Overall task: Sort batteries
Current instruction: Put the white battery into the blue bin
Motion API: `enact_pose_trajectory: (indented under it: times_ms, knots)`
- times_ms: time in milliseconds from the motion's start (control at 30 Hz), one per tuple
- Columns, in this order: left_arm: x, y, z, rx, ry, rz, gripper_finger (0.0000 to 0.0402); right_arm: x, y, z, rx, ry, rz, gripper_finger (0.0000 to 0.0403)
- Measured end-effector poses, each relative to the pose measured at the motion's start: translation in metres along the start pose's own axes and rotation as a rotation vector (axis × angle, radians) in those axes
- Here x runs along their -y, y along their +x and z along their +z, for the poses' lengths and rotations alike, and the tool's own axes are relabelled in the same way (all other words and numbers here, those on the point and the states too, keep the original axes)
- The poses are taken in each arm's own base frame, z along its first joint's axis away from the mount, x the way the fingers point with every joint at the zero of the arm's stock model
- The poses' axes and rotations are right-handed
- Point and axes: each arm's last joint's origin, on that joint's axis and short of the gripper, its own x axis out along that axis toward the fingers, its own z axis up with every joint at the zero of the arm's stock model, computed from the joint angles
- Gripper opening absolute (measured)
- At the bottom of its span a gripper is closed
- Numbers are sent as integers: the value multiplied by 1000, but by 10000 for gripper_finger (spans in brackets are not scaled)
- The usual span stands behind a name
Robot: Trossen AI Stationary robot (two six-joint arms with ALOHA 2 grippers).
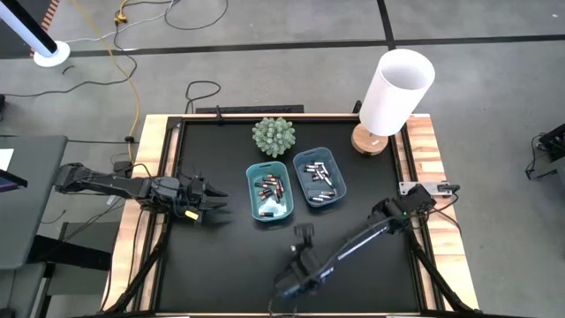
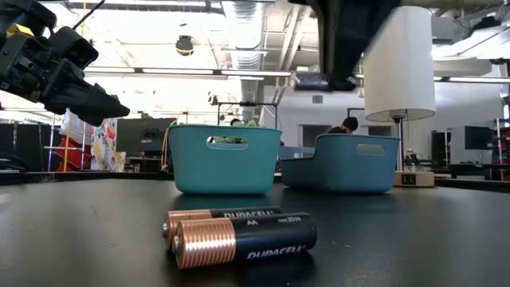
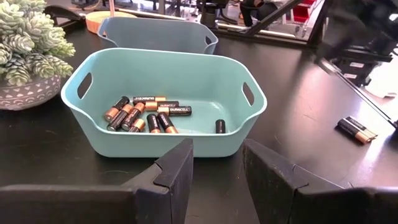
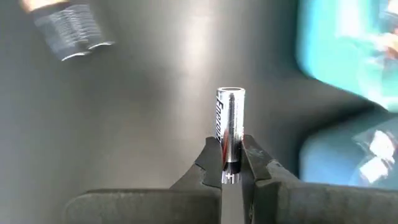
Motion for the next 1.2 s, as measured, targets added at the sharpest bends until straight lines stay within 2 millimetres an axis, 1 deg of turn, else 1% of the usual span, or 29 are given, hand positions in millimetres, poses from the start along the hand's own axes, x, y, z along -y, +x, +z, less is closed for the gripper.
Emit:
enact_pose_trajectory:
  times_ms: [67,167,267,367,500,600,667,733,833,933,1100,1200]
  knots:
    - [0,0,0,1,0,0,136,17,-6,-2,-9,108,-53,19]
    - [0,0,0,1,0,-1,136,42,-19,0,63,204,-102,19]
    - [0,0,0,1,0,0,136,75,-30,-2,106,307,-185,19]
    - [0,0,0,-1,0,0,136,109,-39,-4,141,390,-227,19]
    - [0,0,0,-1,0,0,136,159,-53,-13,168,511,-254,19]
    - [0,0,0,-1,0,0,136,195,-53,-20,161,596,-269,19]
    - [0,0,0,-2,1,0,136,217,-48,-29,127,641,-286,19]
    - [0,0,0,-1,0,0,136,234,-39,-40,77,693,-305,19]
    - [0,0,0,-1,0,0,136,250,-20,-62,2,765,-329,19]
    - [0,0,0,-1,0,0,136,254,2,-82,15,823,-288,19]
    - [0,0,0,-1,0,0,136,255,34,-107,173,939,-53,19]
    - [0,0,0,-1,0,0,136,256,57,-123,161,1051,44,19]
